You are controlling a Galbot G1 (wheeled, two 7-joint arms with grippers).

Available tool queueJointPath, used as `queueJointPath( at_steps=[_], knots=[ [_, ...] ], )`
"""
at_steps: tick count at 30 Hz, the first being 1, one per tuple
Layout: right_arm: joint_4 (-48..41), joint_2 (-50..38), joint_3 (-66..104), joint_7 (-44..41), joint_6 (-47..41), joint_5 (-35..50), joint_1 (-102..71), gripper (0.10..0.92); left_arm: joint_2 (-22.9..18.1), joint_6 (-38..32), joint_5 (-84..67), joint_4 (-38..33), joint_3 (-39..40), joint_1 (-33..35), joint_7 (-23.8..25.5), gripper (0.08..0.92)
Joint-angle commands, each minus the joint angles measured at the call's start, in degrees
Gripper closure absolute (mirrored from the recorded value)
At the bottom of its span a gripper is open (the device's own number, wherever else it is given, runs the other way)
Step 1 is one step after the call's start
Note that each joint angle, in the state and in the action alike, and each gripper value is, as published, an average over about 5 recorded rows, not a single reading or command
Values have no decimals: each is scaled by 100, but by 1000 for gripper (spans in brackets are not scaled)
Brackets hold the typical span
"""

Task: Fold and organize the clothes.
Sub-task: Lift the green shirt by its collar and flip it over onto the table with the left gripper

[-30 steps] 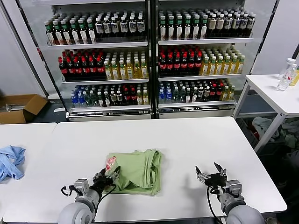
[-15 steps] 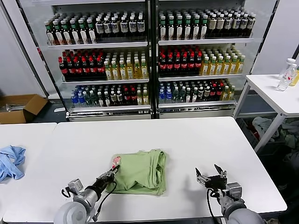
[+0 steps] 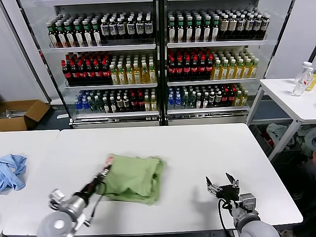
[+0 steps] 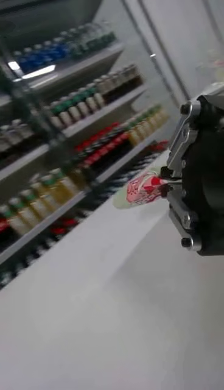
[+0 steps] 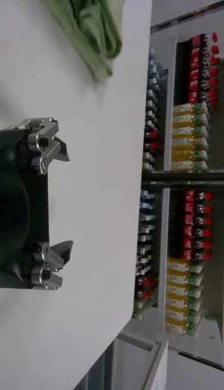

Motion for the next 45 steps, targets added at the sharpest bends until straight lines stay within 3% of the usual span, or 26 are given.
queueJointPath(
  at_steps=[1, 5, 9, 12, 15, 20, 25, 29, 31, 39, 45],
  knots=[
    [-13, 8, -122, -4, 17, 123, 231, 203, 1461, 56, -932, -682, -2072, 83, -250, 897],
    [38, 40, -177, -13, 23, 135, 251, 203, 1379, 49, -461, -1604, -1225, 81, -511, 897],
    [88, 56, -174, -22, 42, 157, 231, 203, 634, 42, 655, -1937, 611, -100, -609, 897],
    [141, 89, -157, -23, 54, 149, 206, 203, -42, 43, 1644, -1563, 1969, -511, -658, 897],
    [220, 150, -120, -19, 48, 120, 152, 203, -629, 46, 2110, -1026, 2788, -955, -801, 897],
    [300, 146, 23, -27, 78, 84, 63, 203, -1370, 43, 2688, 22, 3720, -1564, -957, 897],
    [374, 126, 238, -27, 51, 127, 59, 203, -1819, 40, 3185, 917, 4245, -2089, -1067, 897],
    [404, 73, 277, -84, 59, 95, 47, 203, -1862, -54, 4090, 1571, 4611, -2174, -1013, 896],
    [411, 43, 266, -122, 86, 64, 42, 203, -1850, -167, 4172, 1560, 4676, -2056, -965, 882],
    [282, 73, 130, -87, 67, 191, 253, 203, -1715, -822, 4006, 802, 4386, -1798, -770, 685],
    [-109, 440, -518, 206, -181, 590, 931, 203, -997, -875, 4018, -686, 3605, -932, -767, 512]
  ],
)
